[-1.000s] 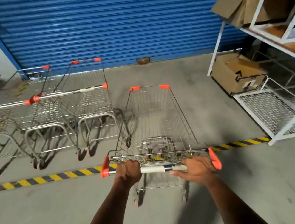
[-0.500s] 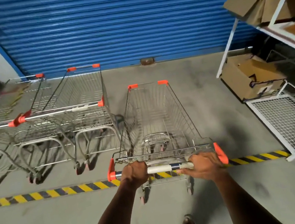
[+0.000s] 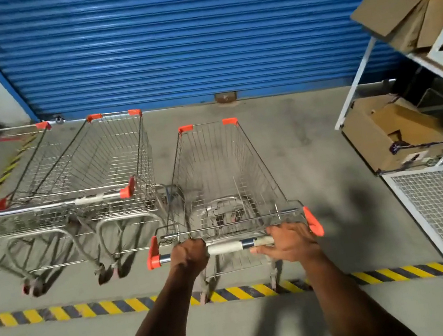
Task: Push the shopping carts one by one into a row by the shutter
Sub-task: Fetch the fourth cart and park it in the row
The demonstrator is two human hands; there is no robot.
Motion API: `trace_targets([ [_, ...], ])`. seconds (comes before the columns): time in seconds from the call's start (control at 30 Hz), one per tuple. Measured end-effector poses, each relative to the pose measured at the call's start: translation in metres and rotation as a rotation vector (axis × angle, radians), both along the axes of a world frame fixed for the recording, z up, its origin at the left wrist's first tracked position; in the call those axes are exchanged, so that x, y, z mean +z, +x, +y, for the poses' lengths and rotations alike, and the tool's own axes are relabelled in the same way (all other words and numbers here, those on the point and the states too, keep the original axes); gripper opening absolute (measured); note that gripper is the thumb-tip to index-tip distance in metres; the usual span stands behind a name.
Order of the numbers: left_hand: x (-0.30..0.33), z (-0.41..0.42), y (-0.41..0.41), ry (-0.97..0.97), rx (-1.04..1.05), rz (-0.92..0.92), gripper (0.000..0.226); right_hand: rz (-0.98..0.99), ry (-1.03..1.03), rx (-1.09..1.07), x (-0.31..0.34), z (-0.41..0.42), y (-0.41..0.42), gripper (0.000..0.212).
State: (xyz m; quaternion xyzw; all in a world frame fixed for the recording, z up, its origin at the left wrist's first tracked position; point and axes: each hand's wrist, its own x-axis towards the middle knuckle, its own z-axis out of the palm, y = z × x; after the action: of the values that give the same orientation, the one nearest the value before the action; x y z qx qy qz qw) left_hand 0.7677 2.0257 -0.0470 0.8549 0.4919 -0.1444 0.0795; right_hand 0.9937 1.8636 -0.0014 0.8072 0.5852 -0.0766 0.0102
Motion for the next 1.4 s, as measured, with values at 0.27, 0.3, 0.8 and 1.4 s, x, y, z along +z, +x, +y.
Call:
trace_targets([
  [0.27,-0.010,0.080,0.026,0.052,0.011,-0.025,0.045,-0.003,0.027,0.003,-0.006,0.073,0.018,0.093],
  [0.3,-0.008,0.088,0.027,0.071,0.004,-0.034,0.041,-0.001,0.034,0.003,-0.006,0.081,0.018,0.093],
  [0.8,0.009,0.174,0.055,0.176,-0.187,0.010,0.029,-0.114,0.003,-0.092,-0.011,0.160,0.040,0.096],
  [1.4,-0.006,0.194,0.067,0.488,-0.385,-0.256,0.024,-0.138,-0.101,-0.011,-0.003,0.189,0.078,0.101],
])
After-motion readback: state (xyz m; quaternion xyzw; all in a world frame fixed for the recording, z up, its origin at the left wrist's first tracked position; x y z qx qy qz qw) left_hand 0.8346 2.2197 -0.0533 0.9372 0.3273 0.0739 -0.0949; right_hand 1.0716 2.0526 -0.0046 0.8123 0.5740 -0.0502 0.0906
